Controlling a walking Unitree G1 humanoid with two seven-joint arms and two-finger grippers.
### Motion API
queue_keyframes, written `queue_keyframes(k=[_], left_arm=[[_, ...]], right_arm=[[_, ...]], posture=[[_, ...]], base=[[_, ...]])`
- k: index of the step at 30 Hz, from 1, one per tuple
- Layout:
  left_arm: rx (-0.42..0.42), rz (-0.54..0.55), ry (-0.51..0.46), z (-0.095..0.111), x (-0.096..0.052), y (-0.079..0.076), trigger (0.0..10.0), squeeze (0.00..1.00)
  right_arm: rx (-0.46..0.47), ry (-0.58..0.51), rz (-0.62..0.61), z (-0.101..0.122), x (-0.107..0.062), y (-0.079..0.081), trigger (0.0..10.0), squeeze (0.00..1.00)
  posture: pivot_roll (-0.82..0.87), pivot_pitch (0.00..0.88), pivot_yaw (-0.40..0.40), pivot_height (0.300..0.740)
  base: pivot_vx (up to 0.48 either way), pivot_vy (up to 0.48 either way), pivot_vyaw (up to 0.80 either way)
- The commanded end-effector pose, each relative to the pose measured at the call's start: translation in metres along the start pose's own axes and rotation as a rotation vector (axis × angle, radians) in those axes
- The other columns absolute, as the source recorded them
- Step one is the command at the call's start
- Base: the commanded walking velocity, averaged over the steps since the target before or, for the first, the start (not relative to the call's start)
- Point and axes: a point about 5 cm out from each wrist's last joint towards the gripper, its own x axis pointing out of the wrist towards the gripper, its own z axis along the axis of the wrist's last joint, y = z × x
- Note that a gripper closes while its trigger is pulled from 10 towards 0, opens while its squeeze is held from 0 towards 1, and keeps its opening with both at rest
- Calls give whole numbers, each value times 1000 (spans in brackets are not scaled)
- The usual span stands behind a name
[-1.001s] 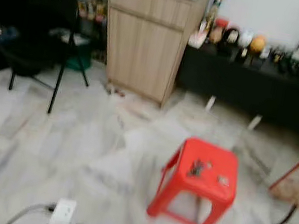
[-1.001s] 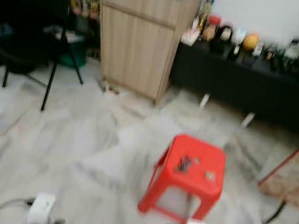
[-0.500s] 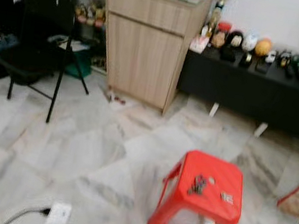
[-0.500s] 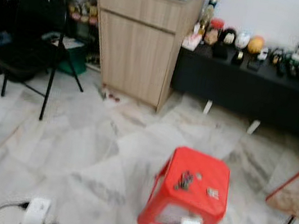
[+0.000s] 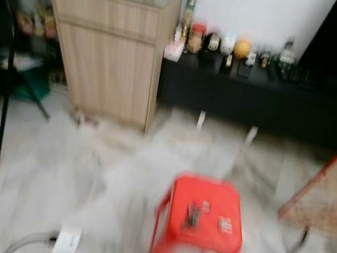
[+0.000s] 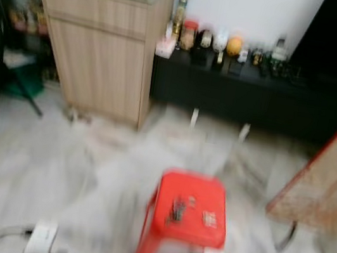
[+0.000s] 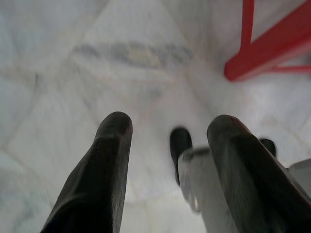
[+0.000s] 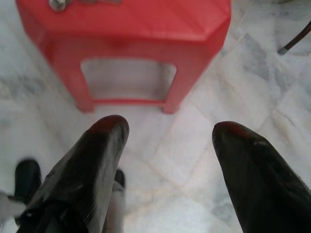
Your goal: Hang keys on a hook
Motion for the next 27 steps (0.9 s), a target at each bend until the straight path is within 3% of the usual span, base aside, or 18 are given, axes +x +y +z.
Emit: queue_keyframes(k=[1,6,27], left_arm=[[0,-12,-6,2,1,-5,10000,0],[0,-12,-6,2,1,-5,10000,0],[-2,-5,-20,4,1,-4,10000,0]], right_arm=[[-1,1,-27,-1,0,-9,10000,0],[2,-6,-25,0,0,-9,10000,0],[10,-18,-24,1,0,-10,10000,0]], posture=[[52,0,-46,740],[55,0,-48,740],[54,0,-50,740]], base=[[266,0,0],[259,0,0],[0,0,0]])
